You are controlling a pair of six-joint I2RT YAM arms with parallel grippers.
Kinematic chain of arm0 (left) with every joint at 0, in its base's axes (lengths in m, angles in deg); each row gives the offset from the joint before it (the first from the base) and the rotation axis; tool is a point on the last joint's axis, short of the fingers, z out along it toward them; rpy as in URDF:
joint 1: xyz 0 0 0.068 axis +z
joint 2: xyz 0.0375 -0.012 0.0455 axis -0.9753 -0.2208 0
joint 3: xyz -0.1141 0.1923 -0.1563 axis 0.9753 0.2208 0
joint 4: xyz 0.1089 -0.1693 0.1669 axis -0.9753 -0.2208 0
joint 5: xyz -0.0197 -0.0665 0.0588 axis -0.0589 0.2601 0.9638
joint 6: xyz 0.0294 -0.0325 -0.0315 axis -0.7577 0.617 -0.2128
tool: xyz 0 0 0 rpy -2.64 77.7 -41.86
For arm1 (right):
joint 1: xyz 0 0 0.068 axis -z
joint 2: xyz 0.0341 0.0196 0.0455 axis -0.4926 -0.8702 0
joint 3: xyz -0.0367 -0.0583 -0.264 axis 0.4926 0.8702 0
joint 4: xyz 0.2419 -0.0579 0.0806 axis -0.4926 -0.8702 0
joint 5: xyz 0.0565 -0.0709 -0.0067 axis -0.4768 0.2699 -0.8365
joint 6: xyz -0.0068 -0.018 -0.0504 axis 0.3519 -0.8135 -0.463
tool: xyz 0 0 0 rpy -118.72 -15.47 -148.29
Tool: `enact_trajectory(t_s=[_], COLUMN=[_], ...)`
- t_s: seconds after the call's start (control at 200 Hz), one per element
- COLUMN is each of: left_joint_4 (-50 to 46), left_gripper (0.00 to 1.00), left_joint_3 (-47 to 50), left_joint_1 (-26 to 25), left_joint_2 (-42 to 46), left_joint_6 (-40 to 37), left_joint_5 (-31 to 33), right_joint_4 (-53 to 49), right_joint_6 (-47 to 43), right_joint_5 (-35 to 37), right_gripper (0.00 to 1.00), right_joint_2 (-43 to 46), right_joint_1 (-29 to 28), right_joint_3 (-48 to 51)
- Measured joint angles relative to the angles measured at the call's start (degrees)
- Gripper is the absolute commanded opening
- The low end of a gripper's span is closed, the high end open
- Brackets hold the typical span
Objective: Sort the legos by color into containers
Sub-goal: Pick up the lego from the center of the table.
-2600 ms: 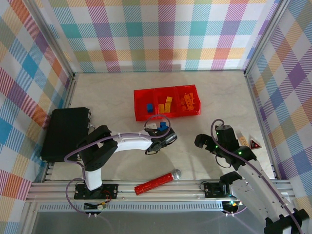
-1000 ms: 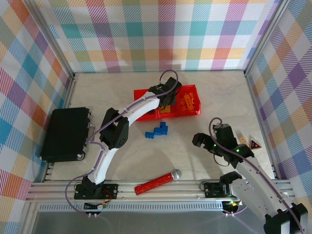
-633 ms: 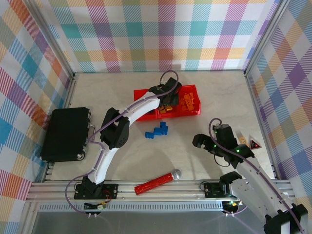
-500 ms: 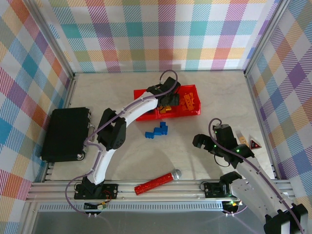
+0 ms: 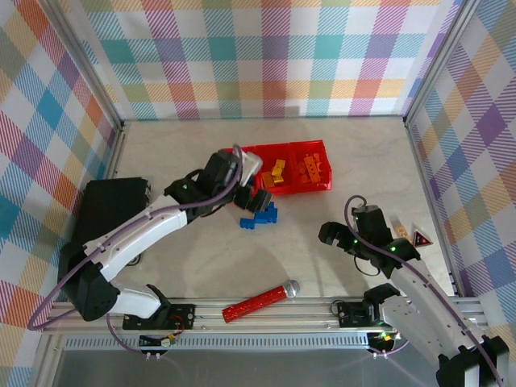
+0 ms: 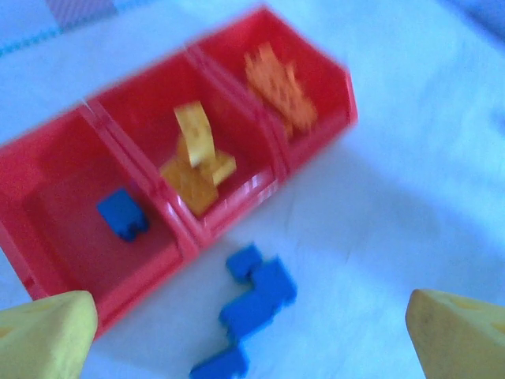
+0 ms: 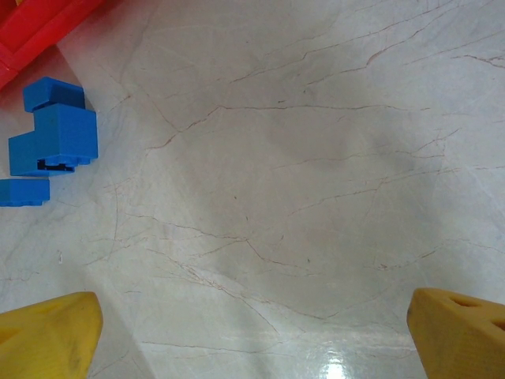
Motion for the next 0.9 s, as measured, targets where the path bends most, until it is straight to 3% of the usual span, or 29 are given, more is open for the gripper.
enact_trajectory(t_s=[0.295,0.5,0.675,0.895], left_joint_4=[-8.6,-10.9,-9.8,-6.5], left_gripper=[1.0,0.93,0.92,0.92], left_joint_3=[4.6,6.6,8.1,9.0], left_joint_1=[2.1,2.1,2.0,2.0], left_joint_2=[-4.3,-5.6,-6.1,-9.0], left_joint_6=[-27.7,-44.9,-53.2,-57.5], left_joint_5=[-2.8,-2.7,-1.1,0.5], right_joint_4=[0.2,-0.1,-1.0,-1.3], right_joint_6=[-0.4,-1.6,-2.9,-3.1], right_joint_5=[0.0,0.0,0.0,0.0], right_gripper=[0.99,0.99,0.99,0.99], right_joint_2=[-0.1,1.8,3.3,2.7], right_joint_1=[0.0,0.0,0.0,0.0], right_joint_3=[0.0,0.0,0.0,0.0])
